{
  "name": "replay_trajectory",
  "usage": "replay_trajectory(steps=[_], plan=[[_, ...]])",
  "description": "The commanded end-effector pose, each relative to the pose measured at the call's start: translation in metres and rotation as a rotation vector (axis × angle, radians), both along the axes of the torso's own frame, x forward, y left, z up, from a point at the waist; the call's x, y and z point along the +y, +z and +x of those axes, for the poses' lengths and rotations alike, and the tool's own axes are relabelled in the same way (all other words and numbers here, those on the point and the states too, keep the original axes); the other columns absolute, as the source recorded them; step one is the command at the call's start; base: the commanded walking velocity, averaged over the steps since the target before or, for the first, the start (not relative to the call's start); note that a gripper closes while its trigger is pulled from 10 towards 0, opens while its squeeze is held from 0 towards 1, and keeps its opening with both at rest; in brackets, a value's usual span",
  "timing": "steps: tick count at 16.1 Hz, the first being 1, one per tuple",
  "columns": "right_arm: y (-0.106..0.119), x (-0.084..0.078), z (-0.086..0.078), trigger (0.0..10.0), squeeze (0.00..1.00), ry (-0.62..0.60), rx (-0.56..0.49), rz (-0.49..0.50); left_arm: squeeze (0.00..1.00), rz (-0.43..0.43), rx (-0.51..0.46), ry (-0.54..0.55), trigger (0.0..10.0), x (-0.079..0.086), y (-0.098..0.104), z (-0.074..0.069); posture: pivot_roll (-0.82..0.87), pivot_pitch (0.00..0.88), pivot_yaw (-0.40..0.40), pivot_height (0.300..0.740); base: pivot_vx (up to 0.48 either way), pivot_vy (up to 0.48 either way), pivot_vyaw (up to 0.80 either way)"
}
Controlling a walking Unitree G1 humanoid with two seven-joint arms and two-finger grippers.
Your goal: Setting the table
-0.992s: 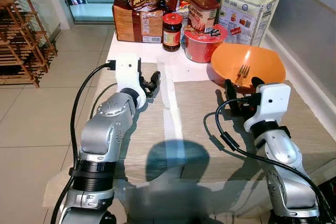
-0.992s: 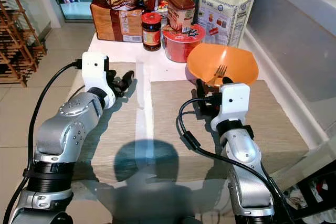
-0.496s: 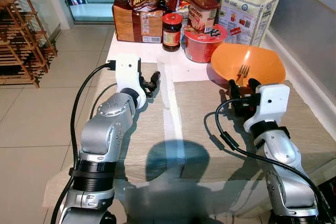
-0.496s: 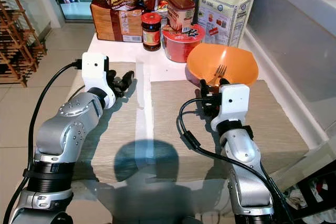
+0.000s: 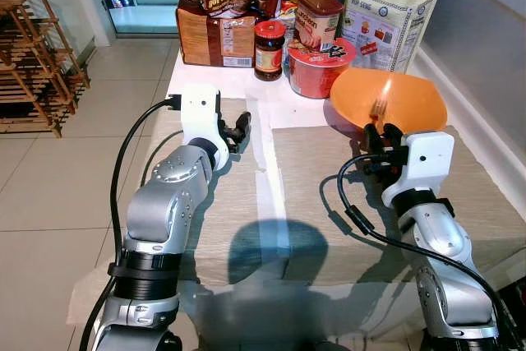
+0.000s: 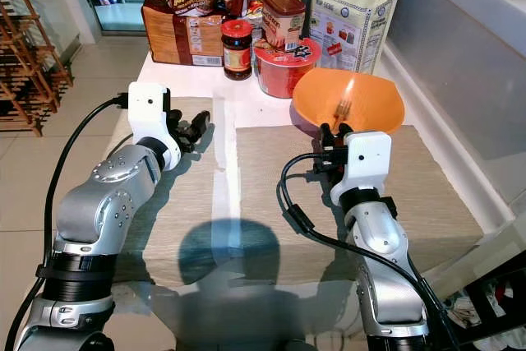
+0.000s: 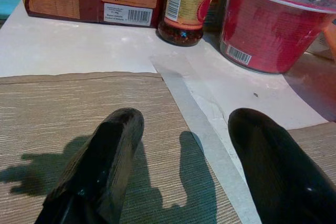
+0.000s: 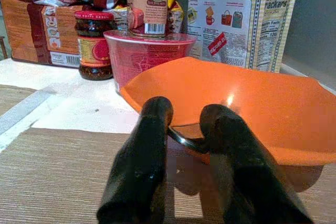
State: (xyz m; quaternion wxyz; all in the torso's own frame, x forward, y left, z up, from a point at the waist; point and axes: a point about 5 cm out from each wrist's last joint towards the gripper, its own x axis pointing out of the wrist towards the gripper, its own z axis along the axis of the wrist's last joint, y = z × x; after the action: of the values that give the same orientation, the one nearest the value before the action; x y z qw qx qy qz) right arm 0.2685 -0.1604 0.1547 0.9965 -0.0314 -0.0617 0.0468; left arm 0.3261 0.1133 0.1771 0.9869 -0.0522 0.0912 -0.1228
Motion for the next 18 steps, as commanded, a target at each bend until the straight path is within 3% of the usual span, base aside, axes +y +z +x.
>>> replay_trajectory(steps=[1, 9, 18], plan=[[0.005, -0.003, 0.003, 0.0, 0.0, -0.016, -0.027, -0.003, 0.0, 0.002, -0.022, 0.008, 10.0, 0.0, 0.005, 0.0, -0.1, 0.0, 0.002, 0.74, 0.0, 0.0, 0.0], [0.013, -0.005, 0.001, 0.0, 0.0, -0.029, -0.084, -0.038, 0.0, 0.004, -0.032, 0.009, 10.0, 0.0, 0.006, 0.0, -0.11, 0.0, 0.002, 0.74, 0.0, 0.0, 0.0], [0.041, 0.01, -0.004, 0.0, 0.0, 0.01, -0.276, -0.154, 0.0, 0.038, -0.047, 0.012, 10.0, 0.001, 0.005, 0.001, -0.1, 0.0, 0.003, 0.74, 0.0, 0.0, 0.0]])
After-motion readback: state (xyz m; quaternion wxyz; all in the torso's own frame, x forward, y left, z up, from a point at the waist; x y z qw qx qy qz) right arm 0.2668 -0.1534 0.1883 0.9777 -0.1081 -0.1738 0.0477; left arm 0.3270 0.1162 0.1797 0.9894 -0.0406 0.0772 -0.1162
